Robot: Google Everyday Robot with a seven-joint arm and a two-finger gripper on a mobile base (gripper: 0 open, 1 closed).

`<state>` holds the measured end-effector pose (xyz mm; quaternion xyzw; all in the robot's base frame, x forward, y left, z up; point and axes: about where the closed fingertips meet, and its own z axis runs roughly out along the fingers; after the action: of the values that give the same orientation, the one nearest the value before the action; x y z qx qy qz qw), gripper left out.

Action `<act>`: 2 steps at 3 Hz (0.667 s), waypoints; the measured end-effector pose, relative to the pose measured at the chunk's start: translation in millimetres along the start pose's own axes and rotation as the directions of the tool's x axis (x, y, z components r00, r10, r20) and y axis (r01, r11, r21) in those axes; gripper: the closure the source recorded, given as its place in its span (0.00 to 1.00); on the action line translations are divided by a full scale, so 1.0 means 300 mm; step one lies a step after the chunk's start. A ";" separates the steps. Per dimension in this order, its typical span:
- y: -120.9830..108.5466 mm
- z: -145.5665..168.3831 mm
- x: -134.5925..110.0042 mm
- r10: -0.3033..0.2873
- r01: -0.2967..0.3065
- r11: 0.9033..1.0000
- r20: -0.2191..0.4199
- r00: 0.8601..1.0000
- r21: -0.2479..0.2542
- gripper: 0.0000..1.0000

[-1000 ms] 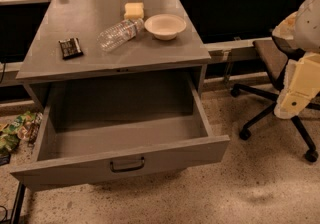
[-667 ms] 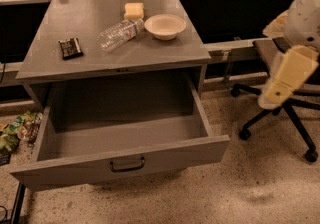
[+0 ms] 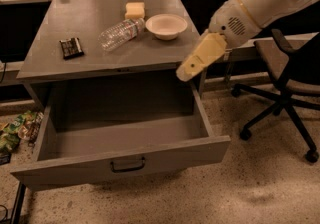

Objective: Place rxbar chocolate into top drawer

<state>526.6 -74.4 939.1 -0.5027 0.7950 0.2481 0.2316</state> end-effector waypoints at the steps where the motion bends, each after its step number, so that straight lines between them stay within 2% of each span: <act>1: -0.004 0.016 -0.010 0.013 -0.013 1.000 0.010 1.000 -0.010 0.00; 2: -0.030 0.043 -0.043 -0.001 0.001 1.000 0.005 1.000 -0.006 0.00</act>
Offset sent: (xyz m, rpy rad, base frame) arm 0.0118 0.0158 -0.0028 0.0050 0.0050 0.0370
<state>541.4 -60.9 935.7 -0.5033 0.7934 0.2518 0.2321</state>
